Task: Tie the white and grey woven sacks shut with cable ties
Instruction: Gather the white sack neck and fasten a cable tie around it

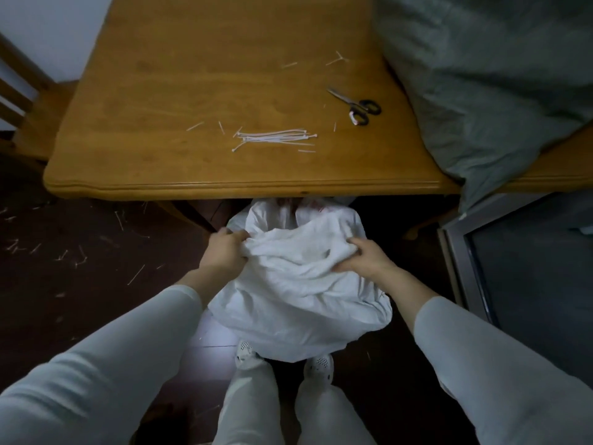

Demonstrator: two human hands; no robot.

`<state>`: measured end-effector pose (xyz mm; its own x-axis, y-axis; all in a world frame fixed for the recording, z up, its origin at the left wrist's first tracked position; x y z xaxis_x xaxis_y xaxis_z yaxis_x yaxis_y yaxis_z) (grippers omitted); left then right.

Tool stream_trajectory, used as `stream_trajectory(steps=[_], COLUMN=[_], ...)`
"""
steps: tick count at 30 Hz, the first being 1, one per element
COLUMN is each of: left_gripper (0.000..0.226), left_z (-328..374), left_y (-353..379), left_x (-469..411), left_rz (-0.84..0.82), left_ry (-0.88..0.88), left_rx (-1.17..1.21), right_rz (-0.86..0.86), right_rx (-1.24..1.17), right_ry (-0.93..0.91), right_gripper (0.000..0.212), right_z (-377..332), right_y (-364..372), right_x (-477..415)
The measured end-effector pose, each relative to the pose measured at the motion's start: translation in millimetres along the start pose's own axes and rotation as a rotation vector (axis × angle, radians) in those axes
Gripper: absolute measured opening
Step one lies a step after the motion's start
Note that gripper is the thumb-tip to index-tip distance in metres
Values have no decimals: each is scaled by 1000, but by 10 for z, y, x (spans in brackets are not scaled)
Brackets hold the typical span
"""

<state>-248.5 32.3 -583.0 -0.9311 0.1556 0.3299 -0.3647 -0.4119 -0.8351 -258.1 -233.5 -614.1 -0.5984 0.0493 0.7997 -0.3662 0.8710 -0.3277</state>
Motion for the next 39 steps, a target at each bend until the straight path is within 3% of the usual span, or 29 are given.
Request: stream_trajectory(steps=[4, 8, 9, 11, 14, 16, 19, 20, 22, 24, 25, 27, 29, 32, 34, 37, 39], left_gripper=[57, 128, 136, 118, 47, 55, 122, 132, 114, 37, 17, 41, 45, 40, 36, 36, 39], left_z=[94, 317, 361, 400, 489, 568, 786, 843, 881, 799, 727, 580, 474, 430, 409, 336, 317], left_y=[-129, -190, -219, -357, -628, -729, -886, -908, -965, -1094, -1185, -1281, -1361, -1377, -1382, -1399, -1401], left_x=[-78, -48, -56, -133, -224, -219, -136, -107, -95, -104, -102, -78, -13, 83, 124, 193, 248], left_rz=[-13, -246, -286, -253, -107, -113, -217, -252, -238, -121, -39, 43, 98, 116, 142, 181, 195], left_ry=[137, 125, 134, 213, 331, 350, 448, 493, 540, 517, 502, 467, 425, 391, 385, 308, 267], left_rx=[161, 568, 587, 418, 329, 563, 687, 667, 598, 471, 411, 367, 410, 468, 501, 516, 538], right_rz=[-14, -10, -9, -26, -128, -223, -291, -309, -373, -414, -410, -301, -134, -43, -46, -129, -153], right_rx=[-315, -419, -433, -453, -439, -401, -367, -354, -358, -409, -456, -528, -362, 236, 462, 727, 777], right_ry=[-1, -66, -82, -108, -160, -197, -236, -238, -235, -236, -244, -253, -253, -233, -180, 40, 105], right_gripper=[16, 17, 17, 22, 47, 46, 39, 41, 43, 39, 32, 15, 8, 56, 72, 36, 23], right_z=[-278, -743, -858, -1059, -1255, -1364, -1519, -1567, -1651, -1739, -1777, -1802, -1783, -1745, -1692, -1447, -1351], right_y=[-214, -320, -312, -286, -285, -272, -244, -217, -144, -114, -134, -251, -330, -146, 38, 191, 206], right_x=[332, 655, 737, 880, 1089, 1262, 1450, 1487, 1560, 1623, 1644, 1633, 1597, 1590, 1575, 1492, 1424])
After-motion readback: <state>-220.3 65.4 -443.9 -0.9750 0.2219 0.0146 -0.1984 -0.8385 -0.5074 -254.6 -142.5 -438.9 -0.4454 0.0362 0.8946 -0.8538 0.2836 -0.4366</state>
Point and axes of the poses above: each hand's wrist, its own x-axis away from the middle knuckle, its own y-axis out of the palm, z = x × y, the point moved 7 cm from there along -x, towards the middle knuckle, and after that the axes turned 14 degrees about y, right-handed, at the moved point
